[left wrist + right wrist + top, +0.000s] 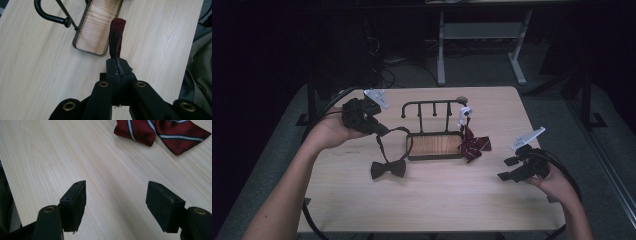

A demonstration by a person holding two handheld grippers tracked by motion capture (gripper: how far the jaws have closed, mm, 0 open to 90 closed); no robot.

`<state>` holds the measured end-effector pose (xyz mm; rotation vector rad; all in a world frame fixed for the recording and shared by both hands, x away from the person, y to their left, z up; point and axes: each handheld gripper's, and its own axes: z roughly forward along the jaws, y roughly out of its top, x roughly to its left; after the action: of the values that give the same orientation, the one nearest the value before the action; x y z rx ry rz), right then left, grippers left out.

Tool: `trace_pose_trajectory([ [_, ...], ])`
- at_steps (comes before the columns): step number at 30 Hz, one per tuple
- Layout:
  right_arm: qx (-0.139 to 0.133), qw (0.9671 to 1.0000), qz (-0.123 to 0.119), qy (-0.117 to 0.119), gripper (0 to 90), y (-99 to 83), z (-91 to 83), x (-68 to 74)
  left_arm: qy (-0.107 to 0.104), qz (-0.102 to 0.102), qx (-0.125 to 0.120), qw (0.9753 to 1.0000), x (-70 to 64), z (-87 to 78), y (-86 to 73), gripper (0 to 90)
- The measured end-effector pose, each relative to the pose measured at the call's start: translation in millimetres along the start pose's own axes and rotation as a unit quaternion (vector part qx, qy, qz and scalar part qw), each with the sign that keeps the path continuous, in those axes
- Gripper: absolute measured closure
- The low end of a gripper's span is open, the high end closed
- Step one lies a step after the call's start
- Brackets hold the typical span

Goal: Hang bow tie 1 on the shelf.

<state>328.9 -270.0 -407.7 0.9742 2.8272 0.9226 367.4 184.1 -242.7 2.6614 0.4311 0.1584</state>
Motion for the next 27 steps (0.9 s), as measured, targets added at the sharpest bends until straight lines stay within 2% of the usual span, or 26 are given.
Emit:
trace_pose_trajectory([
  [9,0.002,1.0,-0.001,0.0,32.6,1.0,0.5,0.6,0.001,-0.012,-0.003,0.9999,11.6,-2.1,4.5,89.9],
  [21,-0.001,1.0,-0.001,0.001,32.6,0.5,-0.5,0.0,0.001,-0.018,0.015,0.9997,25.8,1.6,16.3,89.9],
  [27,0.0,1.0,0.001,0.001,32.6,0.2,-1.4,0.3,0.01,-0.022,0.024,0.9994,32.1,0.3,22.1,89.9],
])
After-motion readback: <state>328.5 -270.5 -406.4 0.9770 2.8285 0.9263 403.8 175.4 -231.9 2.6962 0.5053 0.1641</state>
